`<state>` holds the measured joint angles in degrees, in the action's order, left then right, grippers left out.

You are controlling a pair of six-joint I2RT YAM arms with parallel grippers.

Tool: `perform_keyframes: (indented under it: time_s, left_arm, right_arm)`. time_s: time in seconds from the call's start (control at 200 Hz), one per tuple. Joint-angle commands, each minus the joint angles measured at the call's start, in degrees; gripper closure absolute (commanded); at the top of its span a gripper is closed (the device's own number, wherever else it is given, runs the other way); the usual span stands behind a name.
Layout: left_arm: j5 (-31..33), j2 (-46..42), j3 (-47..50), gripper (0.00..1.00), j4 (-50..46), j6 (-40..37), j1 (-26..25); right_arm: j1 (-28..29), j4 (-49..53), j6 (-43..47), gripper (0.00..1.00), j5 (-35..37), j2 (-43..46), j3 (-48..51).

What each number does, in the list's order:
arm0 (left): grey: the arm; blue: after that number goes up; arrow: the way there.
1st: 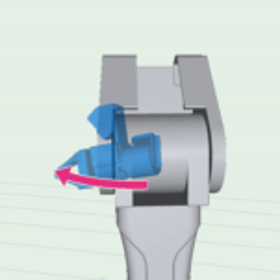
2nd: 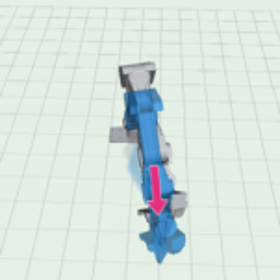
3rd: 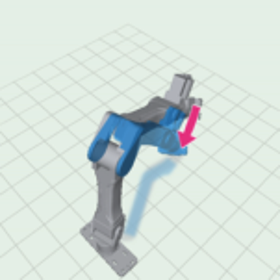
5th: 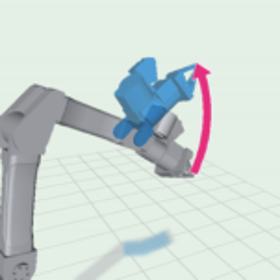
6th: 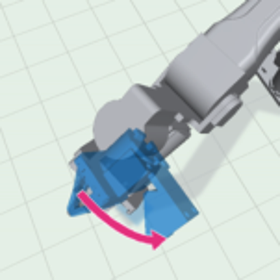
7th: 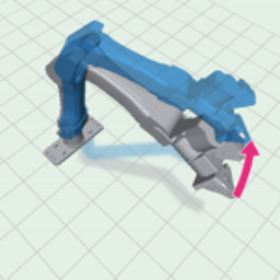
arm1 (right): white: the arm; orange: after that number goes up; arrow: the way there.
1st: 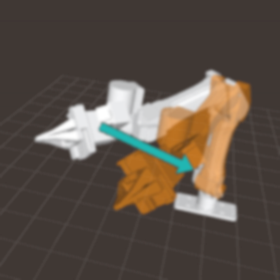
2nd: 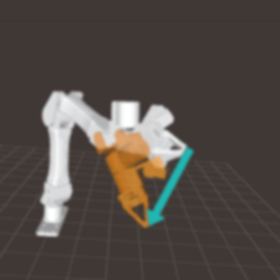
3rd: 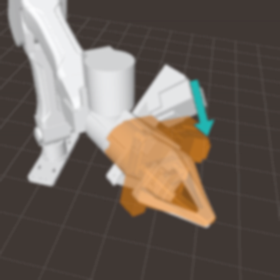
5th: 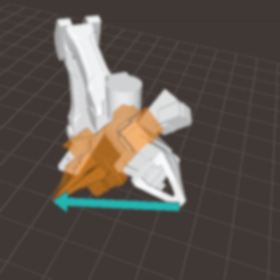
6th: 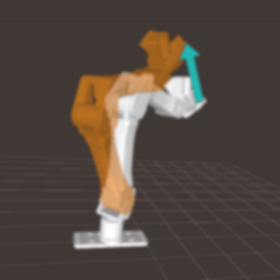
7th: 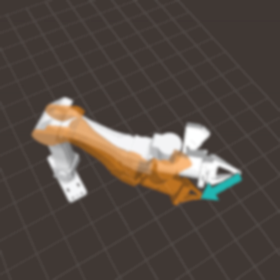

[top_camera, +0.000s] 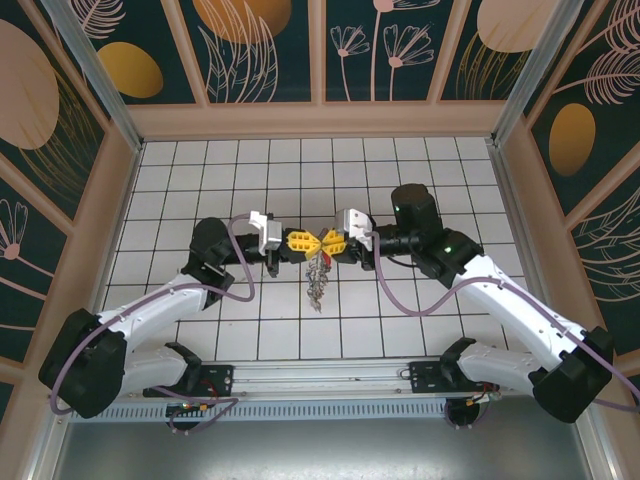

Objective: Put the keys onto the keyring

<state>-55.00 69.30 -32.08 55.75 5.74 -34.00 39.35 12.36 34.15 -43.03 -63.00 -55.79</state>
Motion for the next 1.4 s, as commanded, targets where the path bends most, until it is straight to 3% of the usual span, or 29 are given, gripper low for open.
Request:
perform_keyframes:
  time_s: [0.0,0.025,0.125,0.17,0.23,0.275,0.335,0.4,0.455,0.641,1.106,1.291,1.396]
  left_arm:
    - [4.41,-1.28,1.78,1.0,12.75,3.57,-1.07]
    - [4.5,-1.08,1.93,1.0,13.22,3.66,-1.09]
    - [2.83,-0.24,0.38,1.0,8.85,1.74,-1.16]
    - [0.4,-0.49,-2.18,1.0,-2.08,-3.14,-1.16]
    - [0.38,-2.03,-7.56,1.0,-25.42,-17.99,-1.23]
    - [2.19,-2.92,-10.43,0.93,-37.34,-25.52,-1.22]
    - [4.42,-3.84,-12.39,0.9,-45.37,-30.77,-1.08]
    - [4.8,-4.09,-13.69,0.77,-50.44,-32.88,-1.11]
    - [5.06,-3.83,-14.56,0.7,-53.44,-33.68,-1.12]
    - [8.67,-0.92,-18.48,0.7,-62.37,-37.23,-1.08]
    - [12.61,3.83,-25.63,0.67,-66.46,-39.39,-1.07]
    - [9.46,4.48,-25.78,0.89,-67.47,-40.76,-1.12]
    - [8.94,4.66,-25.46,0.86,-67.4,-40.66,-1.09]
  right_arm:
    - [-0.24,-6.64,-3.17,0.95,-1.66,0.19,1.55]
    - [-0.26,-6.93,-3.51,1.0,-1.51,0.12,1.77]
    - [-0.33,-5.56,-2.95,1.0,0.81,0.32,1.58]
    - [-0.44,-4.69,-2.54,1.0,1.85,0.44,1.28]
    - [-0.69,-2.52,-2.0,1.0,3.1,0.28,0.25]
    - [-0.78,-0.21,-1.23,1.0,3.5,0.07,-0.89]
    - [-0.79,2.12,-0.33,1.0,4.66,-0.19,-1.85]
    - [-0.81,3.72,0.45,1.0,5.83,-0.15,-2.42]
    - [-0.81,5.12,1.25,1.0,6.84,-0.27,-3.13]
    - [-0.77,8.85,3.87,1.0,9.48,-0.84,-5.24]
    - [5.5,9.11,6.6,1.0,20.66,-5.39,-6.81]
    - [5.65,5.95,5.62,1.0,20.35,-4.75,-6.24]
    - [5.63,4.77,5.09,1.0,19.76,-4.18,-6.11]
